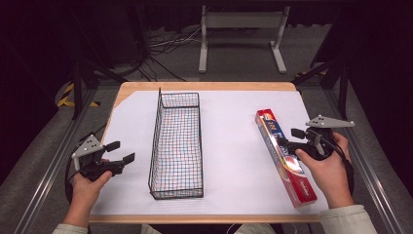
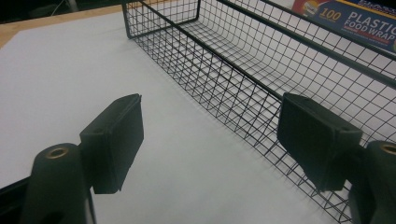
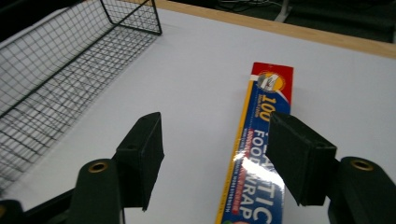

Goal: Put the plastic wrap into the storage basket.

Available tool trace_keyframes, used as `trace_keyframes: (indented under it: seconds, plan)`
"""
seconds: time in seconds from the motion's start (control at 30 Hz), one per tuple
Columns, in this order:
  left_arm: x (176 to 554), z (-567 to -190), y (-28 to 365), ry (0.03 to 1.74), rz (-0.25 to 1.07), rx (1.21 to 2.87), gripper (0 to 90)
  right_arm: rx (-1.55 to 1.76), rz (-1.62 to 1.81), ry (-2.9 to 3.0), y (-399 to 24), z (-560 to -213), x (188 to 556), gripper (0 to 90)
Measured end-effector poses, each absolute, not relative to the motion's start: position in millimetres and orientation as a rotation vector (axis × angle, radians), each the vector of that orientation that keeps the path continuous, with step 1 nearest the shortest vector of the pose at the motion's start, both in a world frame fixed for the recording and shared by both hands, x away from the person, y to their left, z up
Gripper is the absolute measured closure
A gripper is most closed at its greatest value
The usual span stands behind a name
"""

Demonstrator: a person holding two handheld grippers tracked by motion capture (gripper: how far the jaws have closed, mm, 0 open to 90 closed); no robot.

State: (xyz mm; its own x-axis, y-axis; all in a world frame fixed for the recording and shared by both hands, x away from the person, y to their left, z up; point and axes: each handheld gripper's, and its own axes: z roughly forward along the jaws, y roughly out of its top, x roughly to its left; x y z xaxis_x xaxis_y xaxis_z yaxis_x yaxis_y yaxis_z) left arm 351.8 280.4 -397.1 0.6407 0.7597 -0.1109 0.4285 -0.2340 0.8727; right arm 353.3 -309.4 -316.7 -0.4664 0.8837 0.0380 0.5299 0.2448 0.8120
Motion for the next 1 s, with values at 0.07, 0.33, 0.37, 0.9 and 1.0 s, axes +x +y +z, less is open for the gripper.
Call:
trace_keyframes:
  seconds: [0.07,0.33,0.37,0.9,1.0]
  plan:
    - [352,-398,279,0.948,0.414,1.867,23.6,1.295,1.035,2.1,-308,-318,360,36.8]
    - [353,-399,280,0.958,0.424,1.877,24.0,1.417,0.948,2.104,-308,-343,387,36.0]
    - [353,-399,280,0.962,0.42,1.874,24.0,1.431,0.932,2.112,-309,-347,390,35.2]
    - [354,-400,282,0.986,0.422,1.87,24.1,1.627,0.653,2.159,-308,-388,407,20.4]
    - [354,-400,282,0.986,0.423,1.869,24.1,1.696,0.616,2.183,-307,-394,408,21.2]
